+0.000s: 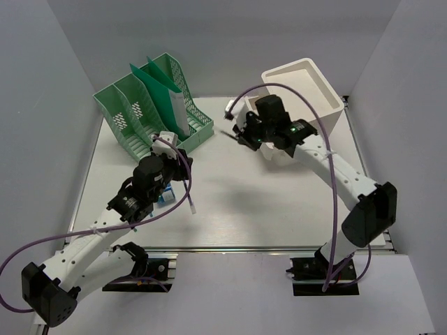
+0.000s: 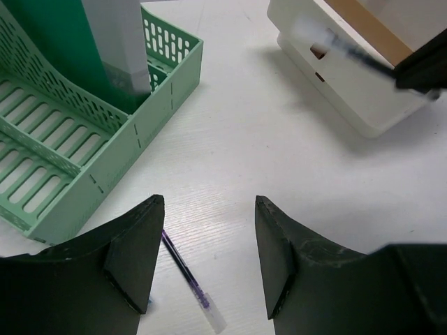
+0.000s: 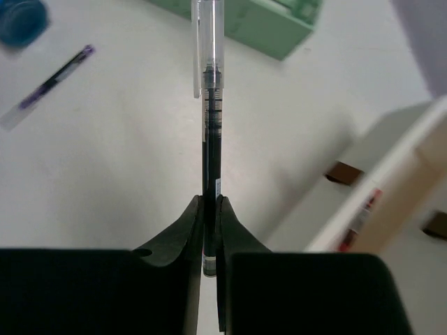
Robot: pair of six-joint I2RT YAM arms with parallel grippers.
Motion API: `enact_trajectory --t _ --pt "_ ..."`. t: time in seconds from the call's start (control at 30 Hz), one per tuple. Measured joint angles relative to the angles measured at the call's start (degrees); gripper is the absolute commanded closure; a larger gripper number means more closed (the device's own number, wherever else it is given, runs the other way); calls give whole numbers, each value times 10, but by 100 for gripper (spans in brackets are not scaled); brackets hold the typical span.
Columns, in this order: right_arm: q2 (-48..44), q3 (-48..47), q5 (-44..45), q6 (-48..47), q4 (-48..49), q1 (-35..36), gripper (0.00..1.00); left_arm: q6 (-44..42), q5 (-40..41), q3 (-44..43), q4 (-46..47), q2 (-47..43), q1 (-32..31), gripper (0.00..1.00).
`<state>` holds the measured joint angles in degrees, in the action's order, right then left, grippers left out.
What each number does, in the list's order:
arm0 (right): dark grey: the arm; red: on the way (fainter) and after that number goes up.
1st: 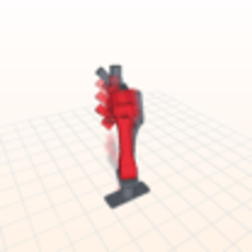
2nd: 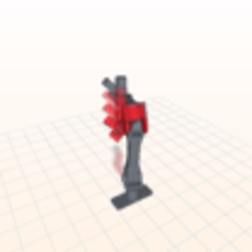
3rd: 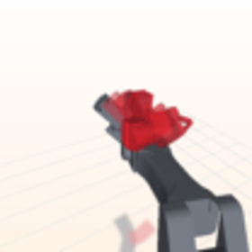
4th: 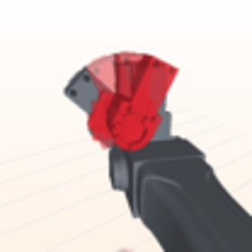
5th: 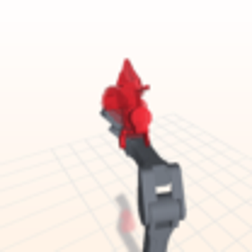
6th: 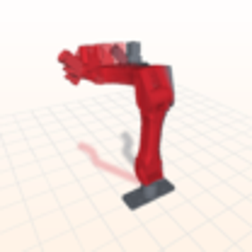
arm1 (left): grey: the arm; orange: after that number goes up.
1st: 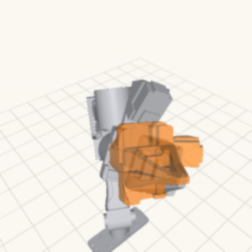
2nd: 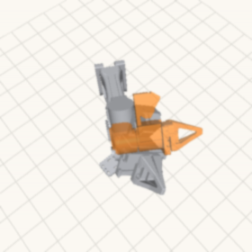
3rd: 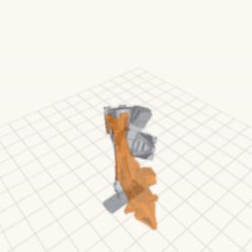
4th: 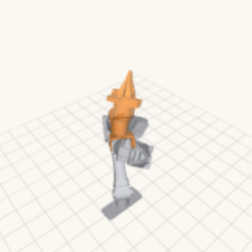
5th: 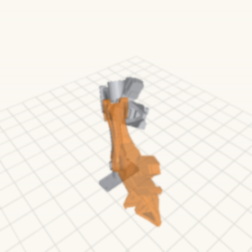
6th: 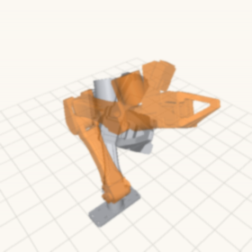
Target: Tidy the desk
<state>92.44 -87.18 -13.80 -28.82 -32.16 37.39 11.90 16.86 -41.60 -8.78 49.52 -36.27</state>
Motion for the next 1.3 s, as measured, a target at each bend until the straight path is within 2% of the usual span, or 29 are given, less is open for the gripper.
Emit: enact_trajectory --t 0.17,0.43,0.63,0.83,0.87,1.07,1.2,1.3 --pt "-35 6 94 50 35 -39 100 15 -9 0 2 14 0 34" --pt "-18 50 247 110 89 -73 100 52 -19 0 -1 66 -3 33" --pt "0 64 307 121 121 -78 100 110 -40 -12 -38 109 -5 30" --pt "40 63 330 122 133 -82 100 191 -41 -15 -80 110 -5 27" --pt "46 63 330 122 132 -82 92 204 -41 -15 -86 110 -4 27" --pt "67 49 325 129 121 -87 66 263 -39 -15 -110 127 -4 26" --pt "65 35 315 133 117 -88 63 286 -36 -15 -121 150 -4 26" --pt "52 33 301 135 112 -89 69 295 -31 -15 -125 162 -4 27"
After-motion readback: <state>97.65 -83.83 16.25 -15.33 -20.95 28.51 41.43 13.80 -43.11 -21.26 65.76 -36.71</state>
